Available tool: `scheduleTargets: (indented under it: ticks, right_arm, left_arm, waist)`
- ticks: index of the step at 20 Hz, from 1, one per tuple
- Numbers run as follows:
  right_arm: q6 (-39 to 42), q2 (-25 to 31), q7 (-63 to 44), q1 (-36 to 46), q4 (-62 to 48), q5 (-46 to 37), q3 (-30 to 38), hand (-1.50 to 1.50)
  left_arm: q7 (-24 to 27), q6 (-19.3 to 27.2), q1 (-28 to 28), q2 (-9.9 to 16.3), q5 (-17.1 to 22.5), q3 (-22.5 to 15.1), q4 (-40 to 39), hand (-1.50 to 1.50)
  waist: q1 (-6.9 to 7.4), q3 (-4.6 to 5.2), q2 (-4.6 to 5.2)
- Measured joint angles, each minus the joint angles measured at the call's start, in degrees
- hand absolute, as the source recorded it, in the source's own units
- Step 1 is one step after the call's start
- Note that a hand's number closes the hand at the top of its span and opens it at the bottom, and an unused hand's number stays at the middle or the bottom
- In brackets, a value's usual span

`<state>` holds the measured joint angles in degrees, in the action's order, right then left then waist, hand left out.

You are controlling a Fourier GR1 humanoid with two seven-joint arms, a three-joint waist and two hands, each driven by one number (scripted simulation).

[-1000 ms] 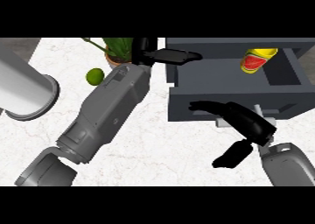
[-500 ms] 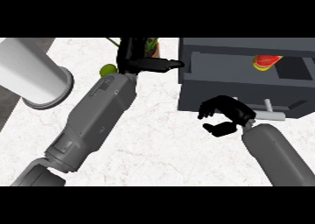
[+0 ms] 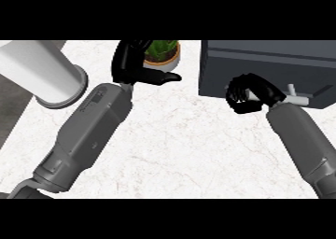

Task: Pick up the cup, place it into the drawer and close the drawer

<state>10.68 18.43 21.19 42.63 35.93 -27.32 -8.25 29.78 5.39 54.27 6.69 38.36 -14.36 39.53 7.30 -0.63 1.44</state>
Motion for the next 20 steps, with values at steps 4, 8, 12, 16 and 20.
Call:
scheduleTargets:
  ticks: [4,8,12,16,20]
  right_arm:
    - [1.11,0.14,1.69,1.87,-3.38,2.08,2.39,1.50]
    - [3.57,0.65,2.52,1.87,-4.16,4.33,4.02,1.50]
    - [6.38,1.49,3.15,1.38,-3.90,6.27,5.05,1.50]
    - [9.38,2.47,3.22,0.79,-3.06,7.79,5.50,1.50]
    - [12.18,3.33,3.37,0.14,-1.97,9.28,5.94,1.50]
  left_arm:
    - [-1.14,-1.37,-1.39,0.98,0.13,-0.42,1.78,-1.50]
    - [-1.98,-2.89,-3.09,2.07,0.41,-0.70,3.12,-1.50]
    - [-2.14,-3.74,-4.63,2.96,0.41,-0.90,4.03,-1.50]
    - [-2.48,-4.81,-5.55,3.85,0.67,-0.85,4.75,-1.50]
    - [-2.78,-5.55,-6.36,4.56,1.01,-0.64,5.15,-1.50]
  waist:
    - [0.65,-0.20,0.04]
    - [1.42,-0.25,-0.02]
    - [2.21,-0.30,0.13]
    - [2.88,-0.39,0.35]
    - [3.41,-0.52,0.66]
